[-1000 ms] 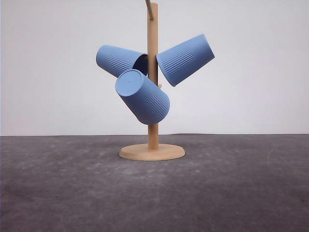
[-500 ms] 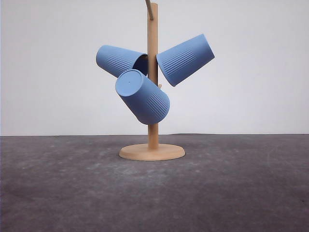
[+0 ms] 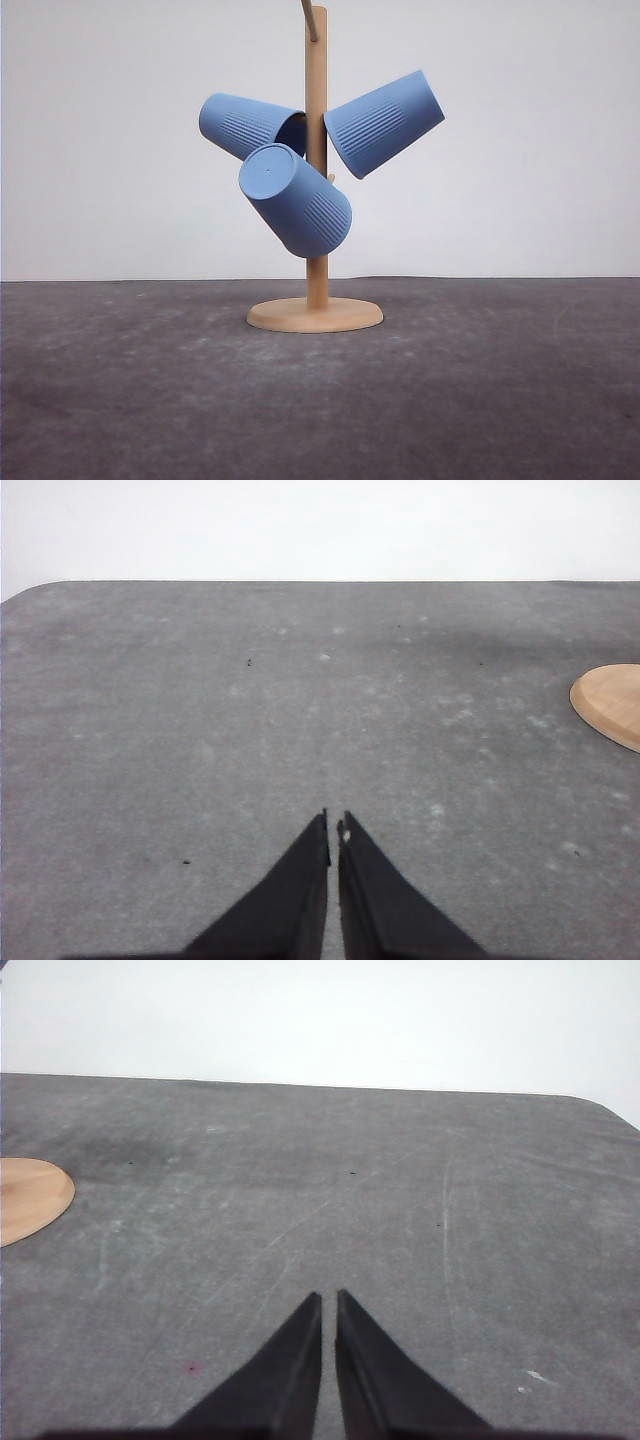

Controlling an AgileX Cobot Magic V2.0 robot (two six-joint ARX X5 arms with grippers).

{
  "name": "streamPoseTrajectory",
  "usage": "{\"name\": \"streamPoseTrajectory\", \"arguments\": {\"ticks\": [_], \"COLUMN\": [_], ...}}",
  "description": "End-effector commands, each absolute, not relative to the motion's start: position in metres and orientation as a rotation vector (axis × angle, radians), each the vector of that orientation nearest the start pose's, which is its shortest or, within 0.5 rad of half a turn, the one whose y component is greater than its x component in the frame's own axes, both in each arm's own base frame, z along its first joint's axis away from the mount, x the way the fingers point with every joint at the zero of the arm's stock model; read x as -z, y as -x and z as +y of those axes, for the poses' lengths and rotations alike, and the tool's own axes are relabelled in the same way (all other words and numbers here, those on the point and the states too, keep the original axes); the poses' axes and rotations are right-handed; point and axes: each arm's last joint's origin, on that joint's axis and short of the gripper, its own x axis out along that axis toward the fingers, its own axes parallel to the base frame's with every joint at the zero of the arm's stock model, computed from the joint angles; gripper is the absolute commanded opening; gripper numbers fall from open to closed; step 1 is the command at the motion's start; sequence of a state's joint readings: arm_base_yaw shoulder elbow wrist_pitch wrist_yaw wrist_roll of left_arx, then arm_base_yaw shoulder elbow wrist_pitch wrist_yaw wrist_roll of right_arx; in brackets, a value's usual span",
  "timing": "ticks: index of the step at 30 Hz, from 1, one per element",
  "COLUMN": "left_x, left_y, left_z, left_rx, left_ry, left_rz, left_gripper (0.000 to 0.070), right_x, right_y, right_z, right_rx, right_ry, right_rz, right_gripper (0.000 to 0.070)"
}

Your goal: Place three cups

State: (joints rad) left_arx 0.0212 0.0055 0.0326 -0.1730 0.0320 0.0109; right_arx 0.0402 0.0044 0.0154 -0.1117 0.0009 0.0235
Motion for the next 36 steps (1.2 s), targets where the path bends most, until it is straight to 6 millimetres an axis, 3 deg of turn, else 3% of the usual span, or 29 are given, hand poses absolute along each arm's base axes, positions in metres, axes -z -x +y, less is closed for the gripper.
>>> {"name": "streamPoseTrajectory", "arguments": {"ticks": [1, 36], "left_x": [-0.1522, -0.1522], "left_y": [-0.0961, -0.0961], "left_z": [0.0009, 0.0009], "left_rx": [0.014, 0.014], "left_ry": [-0.009, -0.009], "left_rz": [0.15, 0.15], "left_gripper": [0.0, 0.0], "right_x": [-0.1578, -0.1579], "right_y": [-0.0967, -0.0967], "right_z": [0.004, 0.004], "right_rx": [-0.04, -0.04], "right_ry": [-0.033, -0.033], "right_rz": [0.09, 0.09], "right_gripper": [0.0023, 0.0023]}}
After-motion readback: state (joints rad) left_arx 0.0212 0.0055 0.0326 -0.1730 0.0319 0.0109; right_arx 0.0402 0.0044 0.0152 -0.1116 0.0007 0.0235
